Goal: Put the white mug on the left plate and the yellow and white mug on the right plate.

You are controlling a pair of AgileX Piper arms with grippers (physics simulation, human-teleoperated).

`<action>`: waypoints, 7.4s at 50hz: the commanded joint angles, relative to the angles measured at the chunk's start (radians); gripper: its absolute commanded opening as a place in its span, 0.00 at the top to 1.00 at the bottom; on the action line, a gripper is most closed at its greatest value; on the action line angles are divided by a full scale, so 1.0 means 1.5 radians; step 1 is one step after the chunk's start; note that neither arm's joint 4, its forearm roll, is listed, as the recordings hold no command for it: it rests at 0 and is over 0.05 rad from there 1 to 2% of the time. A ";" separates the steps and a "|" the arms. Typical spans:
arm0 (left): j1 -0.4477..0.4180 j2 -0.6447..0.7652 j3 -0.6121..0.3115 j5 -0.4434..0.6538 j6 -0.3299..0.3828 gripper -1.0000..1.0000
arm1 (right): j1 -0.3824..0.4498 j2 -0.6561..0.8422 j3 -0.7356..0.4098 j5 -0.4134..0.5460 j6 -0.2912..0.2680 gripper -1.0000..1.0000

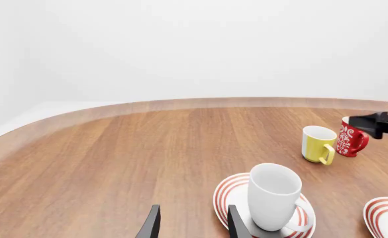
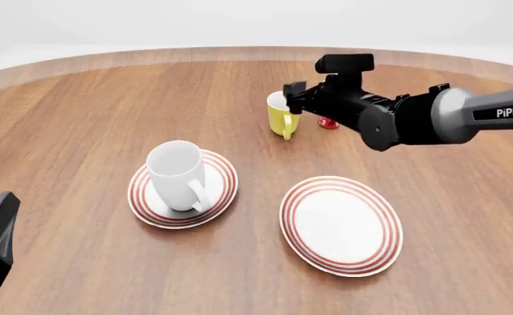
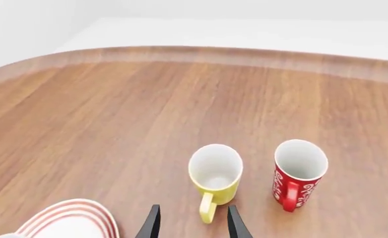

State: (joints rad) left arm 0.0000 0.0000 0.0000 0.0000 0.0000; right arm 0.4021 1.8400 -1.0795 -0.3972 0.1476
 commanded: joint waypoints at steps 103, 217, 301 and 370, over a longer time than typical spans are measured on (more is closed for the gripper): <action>0.000 0.000 0.000 0.000 0.000 0.00 | -0.012 0.184 -0.143 0.042 -0.005 0.00; 0.000 0.000 0.000 0.000 0.000 0.00 | -0.004 0.268 -0.219 0.116 0.009 0.00; 0.000 0.000 0.000 0.000 0.000 0.00 | 0.005 -0.030 -0.008 0.101 -0.005 1.00; 0.000 0.000 0.000 0.000 0.000 0.00 | -0.043 -0.462 0.373 0.139 0.010 1.00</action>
State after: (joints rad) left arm 0.0000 0.0000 0.0000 0.0000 0.0000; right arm 0.3438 1.2337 -0.5797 -0.2138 0.1562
